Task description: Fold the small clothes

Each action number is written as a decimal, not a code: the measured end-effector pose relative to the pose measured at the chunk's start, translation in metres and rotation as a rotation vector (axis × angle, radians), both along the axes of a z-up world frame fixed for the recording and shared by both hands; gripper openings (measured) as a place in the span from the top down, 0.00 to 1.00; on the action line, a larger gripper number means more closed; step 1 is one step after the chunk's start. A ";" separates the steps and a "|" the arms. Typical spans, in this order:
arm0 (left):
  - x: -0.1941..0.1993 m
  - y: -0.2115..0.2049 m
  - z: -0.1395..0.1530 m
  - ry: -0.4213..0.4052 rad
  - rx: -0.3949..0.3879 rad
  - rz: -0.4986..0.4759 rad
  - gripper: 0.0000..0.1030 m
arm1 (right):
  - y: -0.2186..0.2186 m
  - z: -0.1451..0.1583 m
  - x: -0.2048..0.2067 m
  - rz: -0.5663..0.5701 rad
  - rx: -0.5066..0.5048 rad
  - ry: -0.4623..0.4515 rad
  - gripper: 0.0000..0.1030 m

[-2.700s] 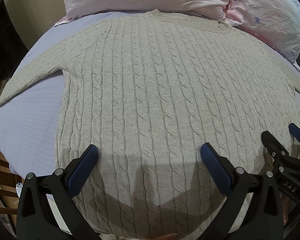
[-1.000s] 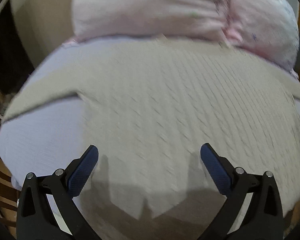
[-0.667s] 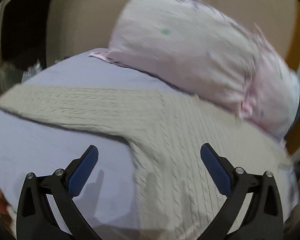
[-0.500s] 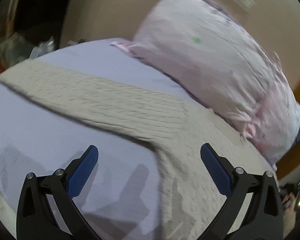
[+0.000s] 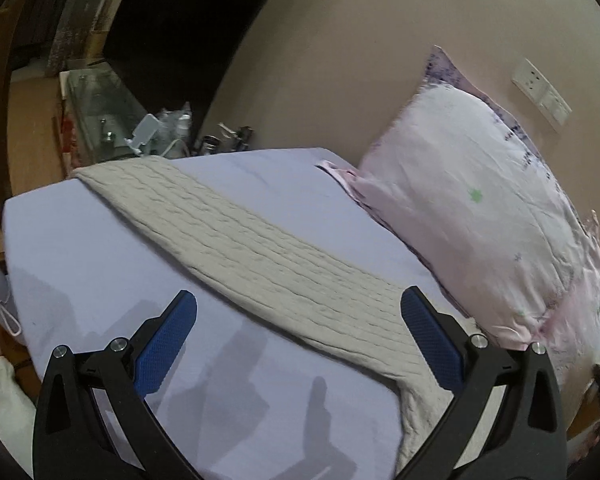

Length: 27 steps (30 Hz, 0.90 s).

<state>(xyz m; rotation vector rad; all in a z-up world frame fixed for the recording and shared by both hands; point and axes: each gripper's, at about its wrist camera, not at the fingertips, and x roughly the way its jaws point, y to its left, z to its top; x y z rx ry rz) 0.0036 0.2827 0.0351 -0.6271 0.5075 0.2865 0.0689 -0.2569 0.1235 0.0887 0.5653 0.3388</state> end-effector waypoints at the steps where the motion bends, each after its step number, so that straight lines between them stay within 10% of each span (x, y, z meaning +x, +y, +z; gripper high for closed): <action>1: -0.001 0.006 -0.002 0.006 -0.009 0.006 0.01 | 0.034 -0.013 -0.002 0.091 -0.039 0.057 0.89; 6: -0.004 0.043 -0.014 -0.004 -0.173 0.056 0.05 | 0.051 -0.017 -0.030 0.093 -0.026 0.008 0.44; 21: 0.005 0.149 -0.043 0.017 -0.434 0.250 0.59 | -0.073 -0.029 -0.037 -0.191 0.127 0.111 0.35; 23: 0.010 0.153 -0.047 0.049 -0.438 0.243 0.92 | -0.074 -0.029 -0.041 -0.185 0.123 0.103 0.33; 27: 0.020 0.128 -0.017 0.020 -0.315 0.169 0.94 | -0.080 -0.027 -0.049 -0.186 0.096 0.089 0.31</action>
